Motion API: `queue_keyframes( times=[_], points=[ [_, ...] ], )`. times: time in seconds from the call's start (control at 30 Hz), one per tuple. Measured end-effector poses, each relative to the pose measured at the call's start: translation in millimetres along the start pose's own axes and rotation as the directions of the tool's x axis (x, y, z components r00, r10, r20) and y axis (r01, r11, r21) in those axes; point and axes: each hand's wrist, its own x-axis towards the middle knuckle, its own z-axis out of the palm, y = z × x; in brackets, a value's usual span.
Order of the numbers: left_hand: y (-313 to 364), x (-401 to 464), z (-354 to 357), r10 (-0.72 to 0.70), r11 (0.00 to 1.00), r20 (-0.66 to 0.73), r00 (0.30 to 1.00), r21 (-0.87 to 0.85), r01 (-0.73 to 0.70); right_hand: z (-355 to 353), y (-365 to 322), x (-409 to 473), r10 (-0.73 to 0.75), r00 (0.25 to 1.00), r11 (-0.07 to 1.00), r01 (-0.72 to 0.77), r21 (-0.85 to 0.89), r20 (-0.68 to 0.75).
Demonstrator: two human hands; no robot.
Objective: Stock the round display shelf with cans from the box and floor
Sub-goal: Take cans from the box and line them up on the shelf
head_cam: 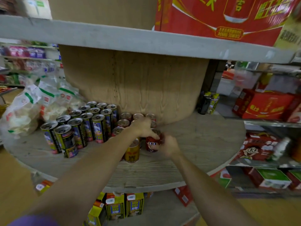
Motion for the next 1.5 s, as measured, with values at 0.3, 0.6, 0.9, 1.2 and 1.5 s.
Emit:
queue_keyframes(
  times=[0.3, 0.6, 0.9, 1.2, 1.5],
  points=[
    [-11, 22, 0, 0.017, 0.993, 0.086, 0.996, 0.116, -0.027, 25, -1, 19, 0.066, 0.998, 0.997, -0.067, -0.039, -0.023],
    [-11, 27, 3, -0.015, 0.990, 0.083, 0.996, 0.142, 0.003, 29, -1, 14, 0.074, 0.997, 0.996, -0.074, -0.040, -0.014],
    [15, -7, 16, 0.039, 0.997, -0.159, 0.987, 0.072, -0.028, -18, 18, -28, 0.065, 0.991, 0.998, -0.064, 0.011, -0.114],
    [100, -89, 102, -0.021, 0.886, -0.239, 0.971, -0.455, -0.092, -78, 83, -112, 0.013, 0.996, 0.995, -0.004, 0.095, -0.090],
    [151, -177, 225, -0.054, 0.911, -0.108, 0.993, -0.413, 0.005, -85, 188, -240, 0.052, 0.993, 0.987, -0.035, 0.154, -0.109]
  ],
)
